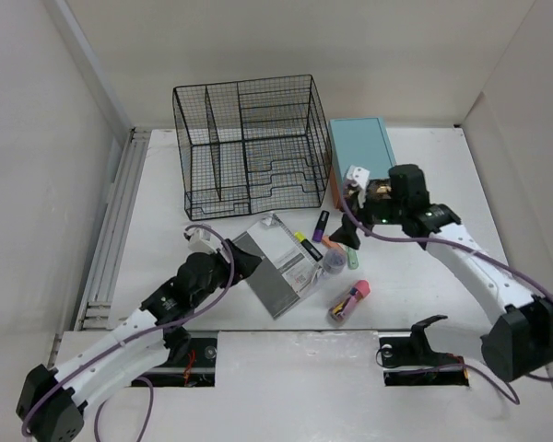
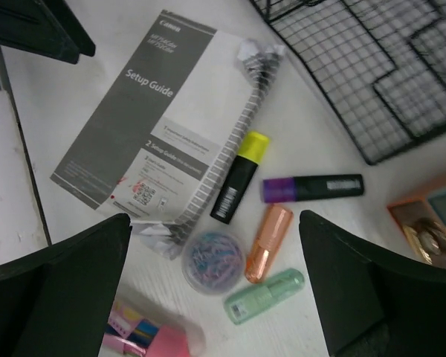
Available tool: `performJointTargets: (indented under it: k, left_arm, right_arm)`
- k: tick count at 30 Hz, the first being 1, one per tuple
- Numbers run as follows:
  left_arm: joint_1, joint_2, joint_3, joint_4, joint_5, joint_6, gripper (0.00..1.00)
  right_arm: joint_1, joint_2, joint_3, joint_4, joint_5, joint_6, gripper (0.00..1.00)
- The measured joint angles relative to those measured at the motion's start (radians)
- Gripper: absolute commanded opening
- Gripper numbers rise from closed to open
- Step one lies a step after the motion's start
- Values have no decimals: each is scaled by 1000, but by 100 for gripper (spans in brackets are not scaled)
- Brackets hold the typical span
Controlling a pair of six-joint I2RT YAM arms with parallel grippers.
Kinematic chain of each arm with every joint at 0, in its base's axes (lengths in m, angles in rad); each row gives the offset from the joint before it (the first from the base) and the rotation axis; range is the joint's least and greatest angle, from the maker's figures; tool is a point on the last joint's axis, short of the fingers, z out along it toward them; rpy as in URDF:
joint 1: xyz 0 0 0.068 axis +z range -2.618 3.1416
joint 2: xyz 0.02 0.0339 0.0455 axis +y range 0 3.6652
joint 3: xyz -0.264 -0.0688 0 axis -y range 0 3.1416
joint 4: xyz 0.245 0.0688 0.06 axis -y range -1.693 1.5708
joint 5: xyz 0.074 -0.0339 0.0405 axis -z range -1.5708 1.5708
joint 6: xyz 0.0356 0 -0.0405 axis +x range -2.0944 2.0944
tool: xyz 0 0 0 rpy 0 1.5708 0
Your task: Organize the desk
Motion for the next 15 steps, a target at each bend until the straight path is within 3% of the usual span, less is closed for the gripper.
performJointTargets:
  k: [7, 15]
  left_arm:
    - [-7, 133, -25, 46, -80, -85, 69]
    - [-44, 202, -25, 66, -122, -129, 69]
  right_arm:
    - [219, 212, -5, 130, 123, 32, 99]
    - [269, 452, 82, 234, 238, 109, 99]
